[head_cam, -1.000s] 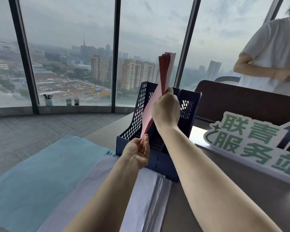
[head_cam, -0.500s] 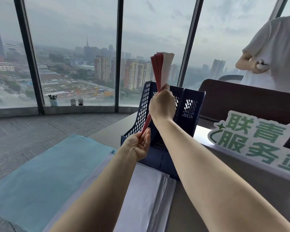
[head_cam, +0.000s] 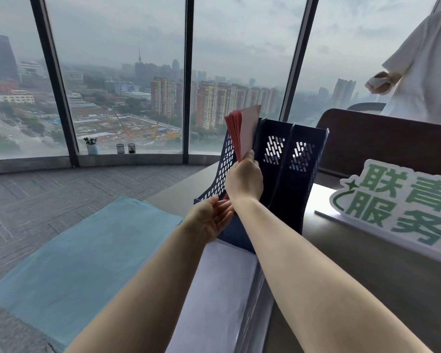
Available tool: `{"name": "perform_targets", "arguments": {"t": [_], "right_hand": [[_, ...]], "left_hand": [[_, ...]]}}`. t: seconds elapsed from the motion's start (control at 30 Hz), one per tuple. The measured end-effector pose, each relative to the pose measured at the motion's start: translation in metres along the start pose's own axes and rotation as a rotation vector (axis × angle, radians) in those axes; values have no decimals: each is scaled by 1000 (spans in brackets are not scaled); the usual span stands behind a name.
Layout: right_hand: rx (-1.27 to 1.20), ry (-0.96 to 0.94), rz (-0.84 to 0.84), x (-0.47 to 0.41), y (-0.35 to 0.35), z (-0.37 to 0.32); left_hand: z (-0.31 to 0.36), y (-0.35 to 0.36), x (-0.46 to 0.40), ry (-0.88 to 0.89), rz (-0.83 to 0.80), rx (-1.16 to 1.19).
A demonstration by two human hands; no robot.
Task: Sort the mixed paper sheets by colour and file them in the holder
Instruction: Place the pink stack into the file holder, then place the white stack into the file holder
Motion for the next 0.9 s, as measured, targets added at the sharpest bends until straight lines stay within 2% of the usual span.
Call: {"name": "perform_targets", "arguments": {"t": [0.17,0.27,0.43,0.53,0.7,0.8,0.9], "right_hand": [[-1,81,-60,6,-5,0],[7,62,-129,21,-19,1],[-133,83,-140,68,-54,25],[-101,213,-232,99,-71,63],[26,407,-484,138,-86,101],[-4,510,-547,152,-89,105],[-123,624,-554,155,-85,103]], "left_hand": [[-4,-7,9,70,-14,-123],[-10,-12,22,154,26,-300],[-22,-42,49,401,132,-776],[-29,-65,60,518,183,-1205],[-39,-92,77,396,275,-1777],[-44,-100,86,284,290,-1891],[-47,-102,93,287,327,-1974]]}}
Point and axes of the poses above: each hand's wrist, its own x-axis away from the middle knuckle, its own y-axis out of the palm, z = x × y, the point moved 1 cm from there along -x, towards the middle knuckle, and after that the axes turned 3 degrees about -z, right-handed, at the moved point
